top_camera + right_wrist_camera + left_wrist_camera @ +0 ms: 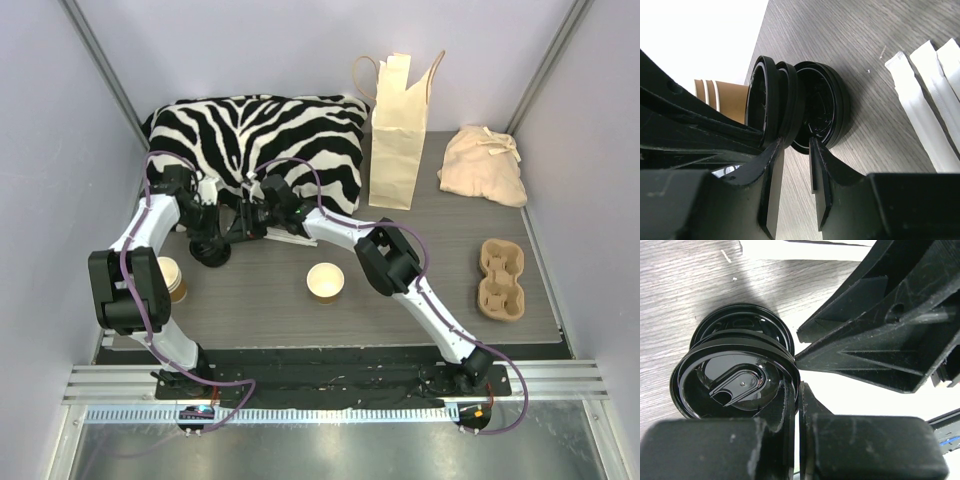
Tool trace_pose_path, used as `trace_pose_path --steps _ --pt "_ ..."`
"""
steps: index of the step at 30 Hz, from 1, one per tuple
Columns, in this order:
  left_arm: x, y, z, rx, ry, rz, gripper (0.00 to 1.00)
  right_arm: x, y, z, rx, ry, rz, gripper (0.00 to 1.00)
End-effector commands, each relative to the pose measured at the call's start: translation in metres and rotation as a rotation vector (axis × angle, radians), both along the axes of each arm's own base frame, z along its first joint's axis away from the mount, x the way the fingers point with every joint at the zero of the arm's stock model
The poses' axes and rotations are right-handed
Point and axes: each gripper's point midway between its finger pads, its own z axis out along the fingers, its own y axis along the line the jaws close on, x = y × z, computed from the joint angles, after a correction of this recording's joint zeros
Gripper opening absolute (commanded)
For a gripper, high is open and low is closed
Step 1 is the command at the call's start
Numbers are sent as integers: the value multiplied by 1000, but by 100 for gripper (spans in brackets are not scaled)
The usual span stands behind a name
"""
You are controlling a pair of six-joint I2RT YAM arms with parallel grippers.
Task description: Pack the takeout coffee
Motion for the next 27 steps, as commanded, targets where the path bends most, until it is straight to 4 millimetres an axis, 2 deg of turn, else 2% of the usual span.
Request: trace_pose_path --steps 1,5,17,23,26,27 --pt "2 -10 13 -62 -28 -31 5 1 15 21 60 -77 7 35" --pt "1 -11 11 -63 -19 -31 10 0 14 14 36 -84 8 35" --pt "3 -11 6 -82 -5 -24 22 6 11 11 18 -98 -3 35" --pt "6 -11 11 -90 -20 -14 22 5 11 10 17 -95 -2 35" --pt "6 -9 10 -86 -19 -11 18 6 11 12 20 -98 -4 35" --pt "6 -9 10 -85 -19 -9 14 6 11 11 18 -97 -4 35"
